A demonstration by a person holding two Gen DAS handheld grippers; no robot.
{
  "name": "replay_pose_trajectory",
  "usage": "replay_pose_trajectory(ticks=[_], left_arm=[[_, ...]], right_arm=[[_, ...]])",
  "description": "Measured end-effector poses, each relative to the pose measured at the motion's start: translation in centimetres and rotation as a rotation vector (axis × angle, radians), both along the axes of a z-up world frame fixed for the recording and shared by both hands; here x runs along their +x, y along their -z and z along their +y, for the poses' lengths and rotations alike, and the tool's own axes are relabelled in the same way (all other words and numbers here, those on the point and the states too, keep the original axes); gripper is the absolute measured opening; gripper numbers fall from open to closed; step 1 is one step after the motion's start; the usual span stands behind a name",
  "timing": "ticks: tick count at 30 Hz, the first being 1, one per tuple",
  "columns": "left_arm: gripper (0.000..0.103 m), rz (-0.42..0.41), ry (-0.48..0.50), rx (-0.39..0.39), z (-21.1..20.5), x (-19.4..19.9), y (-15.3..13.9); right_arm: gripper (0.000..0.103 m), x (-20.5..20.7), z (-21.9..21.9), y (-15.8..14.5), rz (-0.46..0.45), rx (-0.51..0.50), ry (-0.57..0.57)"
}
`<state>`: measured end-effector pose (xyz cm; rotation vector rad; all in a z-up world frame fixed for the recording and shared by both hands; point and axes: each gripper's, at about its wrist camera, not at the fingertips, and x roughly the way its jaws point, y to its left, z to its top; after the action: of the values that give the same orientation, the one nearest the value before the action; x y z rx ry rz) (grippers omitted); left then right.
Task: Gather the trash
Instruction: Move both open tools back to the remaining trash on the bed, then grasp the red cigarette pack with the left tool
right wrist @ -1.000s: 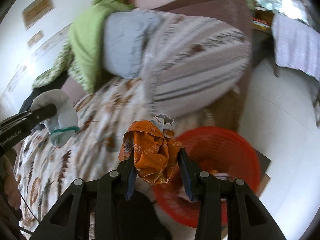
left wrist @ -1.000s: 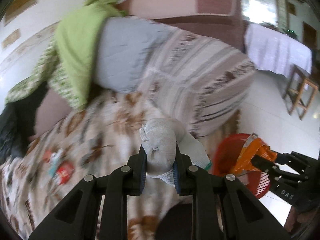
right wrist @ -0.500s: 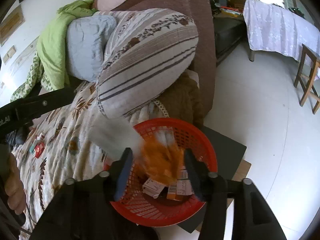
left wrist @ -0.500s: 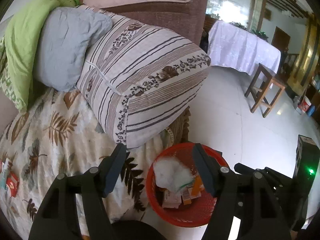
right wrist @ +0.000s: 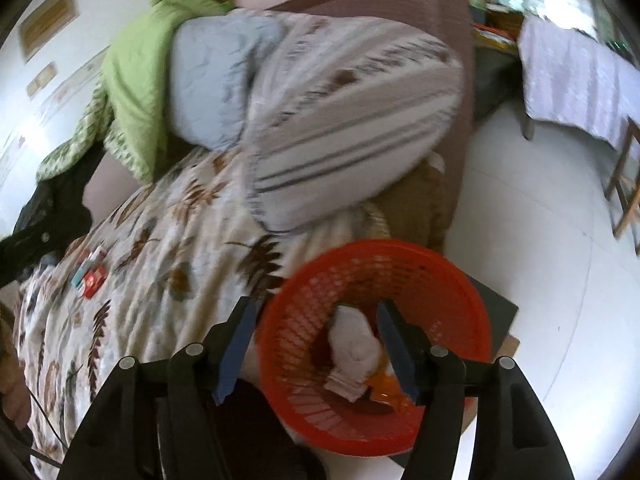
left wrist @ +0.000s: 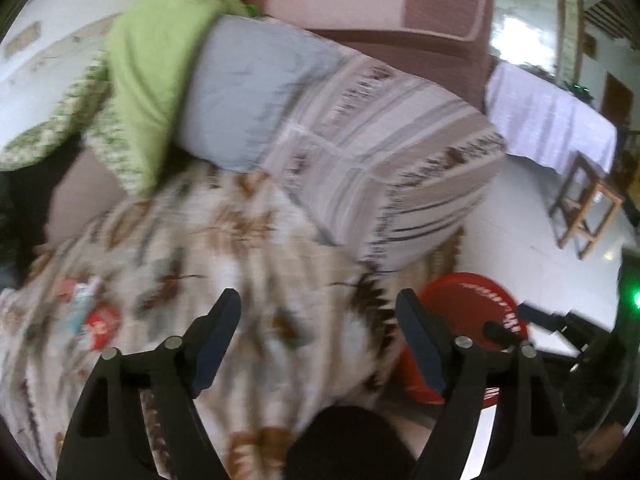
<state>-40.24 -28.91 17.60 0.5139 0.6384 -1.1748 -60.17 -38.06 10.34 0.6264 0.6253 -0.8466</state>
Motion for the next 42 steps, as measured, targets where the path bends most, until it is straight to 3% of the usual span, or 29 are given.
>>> replay_pose_trajectory(ticks=[6,18,23,30,42], left_arm=[[0.080,-0.059,-0.144,-0.002,6.1,4.9,-0.6],[0.081,-0.119,-0.523,0.036,18.2,17.6,-1.2],[0.082,-0.120,-0.647,0.070,21.0,23.4,-0.2],[0.083,-0.017,-0.697,0.099,19.7,31.9,3.0],[0.083,0.217,-0.750,0.091,11.4,45.6,10.5]], right_arm=[[0.075,5.2,0.8,-2.6,0.076,-0.122,-0.086],[0.075,18.0,6.6,-2.9,0.029,-0.104,-0.400],[0.075,24.0,9.4,-2.1,0.012,-0.057,-0.548],[0.075,29.5,11.8,-0.6,0.020,-0.027,-0.669],[0.075,33.8,10.5,3.6,0.033,0.072,-0.693]])
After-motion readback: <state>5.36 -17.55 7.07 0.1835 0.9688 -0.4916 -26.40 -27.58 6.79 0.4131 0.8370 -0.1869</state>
